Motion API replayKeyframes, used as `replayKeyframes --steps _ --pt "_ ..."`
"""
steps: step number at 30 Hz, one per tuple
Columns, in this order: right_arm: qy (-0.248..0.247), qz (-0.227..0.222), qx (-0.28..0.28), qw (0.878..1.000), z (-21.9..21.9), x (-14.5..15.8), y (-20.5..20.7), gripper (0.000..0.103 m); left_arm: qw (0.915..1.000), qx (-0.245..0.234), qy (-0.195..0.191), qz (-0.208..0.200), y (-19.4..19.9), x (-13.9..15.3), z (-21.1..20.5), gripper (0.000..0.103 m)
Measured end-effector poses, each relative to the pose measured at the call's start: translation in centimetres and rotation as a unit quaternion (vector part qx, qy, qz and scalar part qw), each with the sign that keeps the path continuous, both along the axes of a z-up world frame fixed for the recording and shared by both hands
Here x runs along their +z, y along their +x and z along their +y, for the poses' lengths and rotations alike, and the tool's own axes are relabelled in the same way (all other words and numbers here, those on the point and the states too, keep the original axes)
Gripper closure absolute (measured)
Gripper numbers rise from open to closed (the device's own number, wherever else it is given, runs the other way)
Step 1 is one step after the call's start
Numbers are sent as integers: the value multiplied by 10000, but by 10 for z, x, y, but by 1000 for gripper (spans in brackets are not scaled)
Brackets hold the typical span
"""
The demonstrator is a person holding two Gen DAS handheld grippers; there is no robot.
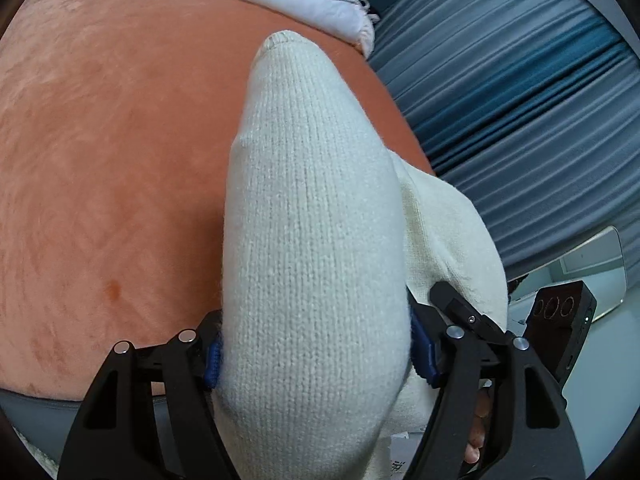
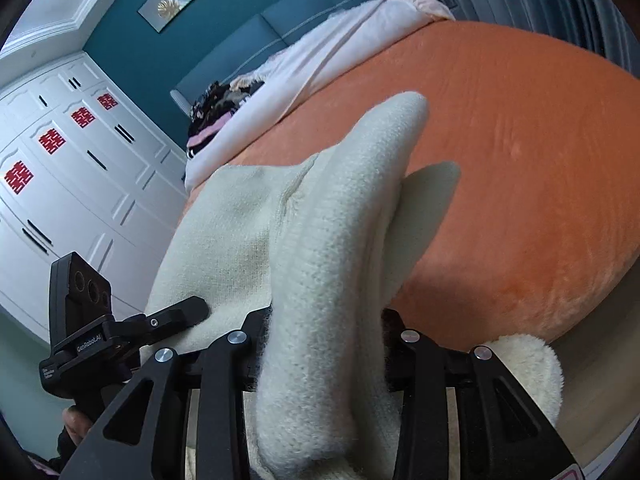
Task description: Fold small clothes
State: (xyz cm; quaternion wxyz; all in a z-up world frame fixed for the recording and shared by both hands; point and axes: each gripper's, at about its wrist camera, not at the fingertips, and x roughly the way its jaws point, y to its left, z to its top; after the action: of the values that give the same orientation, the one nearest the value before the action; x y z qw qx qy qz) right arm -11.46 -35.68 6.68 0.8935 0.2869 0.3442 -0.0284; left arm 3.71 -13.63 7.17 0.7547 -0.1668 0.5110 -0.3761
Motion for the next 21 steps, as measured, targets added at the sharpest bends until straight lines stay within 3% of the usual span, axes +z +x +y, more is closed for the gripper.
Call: replayKeyframes --steps 4,8,16,21 --pt "-419 -703 -101 9966 7 57 -23 68 9966 -128 -415 -701 -14 59 1 35" --pt "-818 -1568 -124 9842 20 115 -44 68 9848 -178 -884 -1485 -27 122 18 35" --pt "-1293 -3181 141 9391 62 219 -66 67 9421 46 -1665 -2912 -44 227 78 34" --pt "-1159 -3679 474 9214 96 252 -47 67 9234 345 -1686 -3431 -53 260 126 33"
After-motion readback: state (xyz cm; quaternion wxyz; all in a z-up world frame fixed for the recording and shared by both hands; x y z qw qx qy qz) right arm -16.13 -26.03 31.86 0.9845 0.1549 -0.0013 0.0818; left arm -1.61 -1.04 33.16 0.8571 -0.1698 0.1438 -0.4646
